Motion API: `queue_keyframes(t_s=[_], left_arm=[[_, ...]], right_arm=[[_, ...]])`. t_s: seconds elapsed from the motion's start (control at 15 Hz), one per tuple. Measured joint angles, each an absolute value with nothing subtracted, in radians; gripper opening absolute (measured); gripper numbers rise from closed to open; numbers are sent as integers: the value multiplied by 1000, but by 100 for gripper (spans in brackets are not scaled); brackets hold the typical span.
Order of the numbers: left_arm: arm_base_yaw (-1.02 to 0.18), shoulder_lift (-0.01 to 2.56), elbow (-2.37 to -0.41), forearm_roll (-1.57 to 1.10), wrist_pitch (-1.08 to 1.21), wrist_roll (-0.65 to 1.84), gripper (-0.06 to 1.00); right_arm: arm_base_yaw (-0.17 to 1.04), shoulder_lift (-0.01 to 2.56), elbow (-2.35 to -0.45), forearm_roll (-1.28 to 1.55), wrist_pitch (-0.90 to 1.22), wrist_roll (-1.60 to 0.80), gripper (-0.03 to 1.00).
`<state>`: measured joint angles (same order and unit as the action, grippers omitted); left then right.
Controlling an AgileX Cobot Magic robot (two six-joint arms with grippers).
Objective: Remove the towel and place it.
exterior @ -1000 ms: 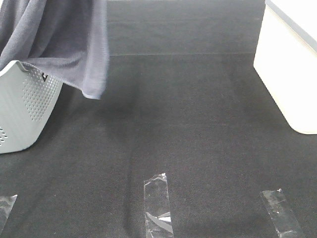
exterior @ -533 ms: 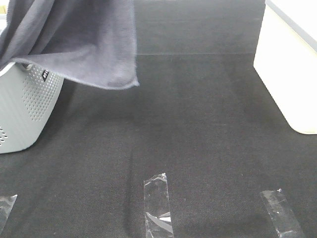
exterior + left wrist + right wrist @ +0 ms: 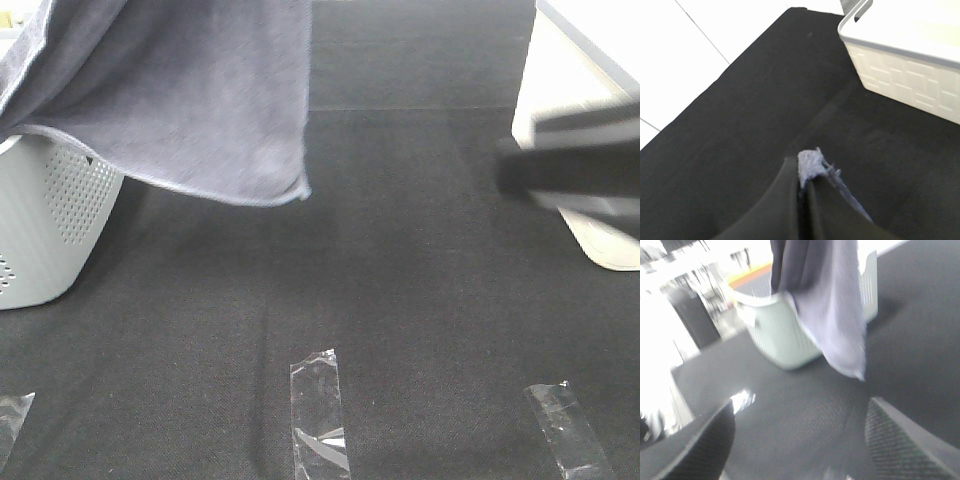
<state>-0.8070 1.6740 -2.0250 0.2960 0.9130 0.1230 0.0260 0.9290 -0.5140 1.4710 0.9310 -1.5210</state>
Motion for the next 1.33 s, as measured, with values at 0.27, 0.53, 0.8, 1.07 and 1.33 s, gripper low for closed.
queue_keyframes(t_s=[0.27,0.53,0.8,1.07,1.33], left_arm=[[-807,1674,-2025,242,855,123,0],[-807,1674,-2025,237,841,123,0],[-807,1674,-2025,236,841,122,0],[-807,1684,-2025,236,839,122,0],[-807,1701,-2025,236,839,122,0]], right_arm=[[186,1208,-525,1713,926,-1888,69],[347,1481,-676,1726,775,-1956,69],[348,1660,-793,1734,726,-1897,69],[348,1804,-917,1738,803,-1873,69],[348,1834,-935,1740,807,-1800,69]])
